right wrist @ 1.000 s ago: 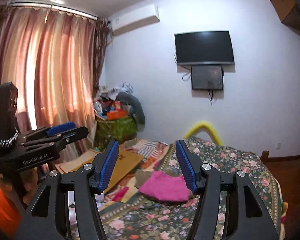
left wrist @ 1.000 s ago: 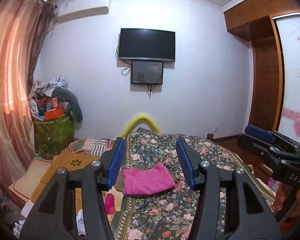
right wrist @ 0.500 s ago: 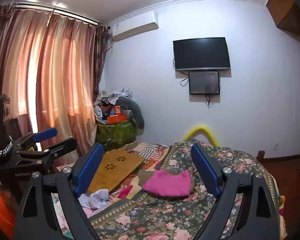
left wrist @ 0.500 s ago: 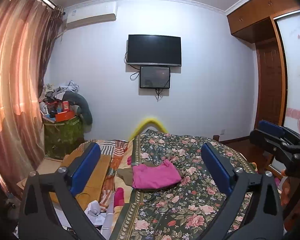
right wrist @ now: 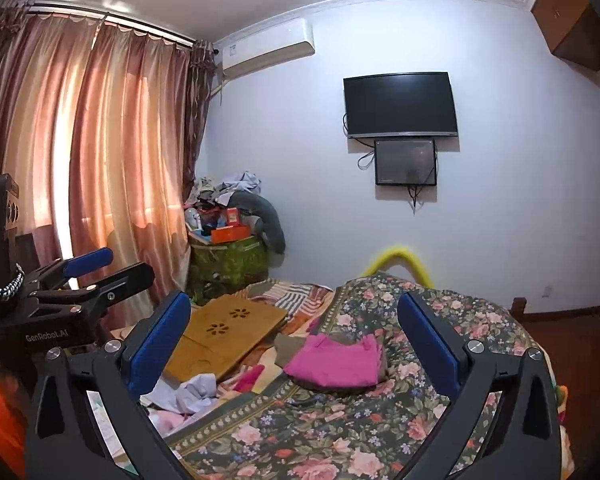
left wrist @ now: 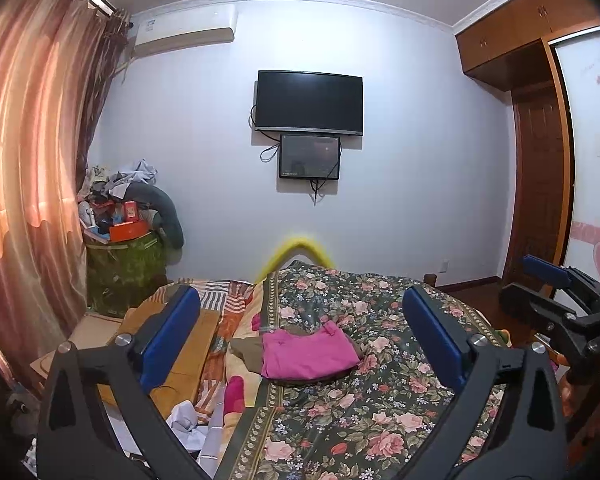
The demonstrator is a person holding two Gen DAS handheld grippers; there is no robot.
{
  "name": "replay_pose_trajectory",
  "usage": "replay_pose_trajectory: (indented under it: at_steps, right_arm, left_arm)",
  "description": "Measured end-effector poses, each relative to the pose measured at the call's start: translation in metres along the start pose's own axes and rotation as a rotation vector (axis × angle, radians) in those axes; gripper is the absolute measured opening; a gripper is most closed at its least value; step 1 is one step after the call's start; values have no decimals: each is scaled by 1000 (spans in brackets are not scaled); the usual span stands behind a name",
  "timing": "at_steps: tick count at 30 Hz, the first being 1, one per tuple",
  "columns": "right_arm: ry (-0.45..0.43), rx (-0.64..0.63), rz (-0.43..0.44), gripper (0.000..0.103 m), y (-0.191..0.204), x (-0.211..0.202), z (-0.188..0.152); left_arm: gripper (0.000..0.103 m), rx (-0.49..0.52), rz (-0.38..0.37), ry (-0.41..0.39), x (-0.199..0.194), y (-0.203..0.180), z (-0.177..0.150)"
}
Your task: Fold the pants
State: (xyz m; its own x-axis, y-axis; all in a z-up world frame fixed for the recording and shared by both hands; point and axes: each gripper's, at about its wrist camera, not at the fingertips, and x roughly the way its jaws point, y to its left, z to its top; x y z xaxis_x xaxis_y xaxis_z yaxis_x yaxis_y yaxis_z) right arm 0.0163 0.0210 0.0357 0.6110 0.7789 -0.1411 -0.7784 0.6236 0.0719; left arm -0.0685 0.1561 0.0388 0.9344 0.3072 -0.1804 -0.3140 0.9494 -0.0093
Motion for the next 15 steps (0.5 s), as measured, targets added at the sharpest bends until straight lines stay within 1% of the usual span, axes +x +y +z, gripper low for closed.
replay_pose_trajectory:
  at_steps: [15]
  right_arm:
    - [7, 7, -2, 103, 1, -3, -3]
  left_arm:
    - [103, 4, -10, 1, -1, -6, 3]
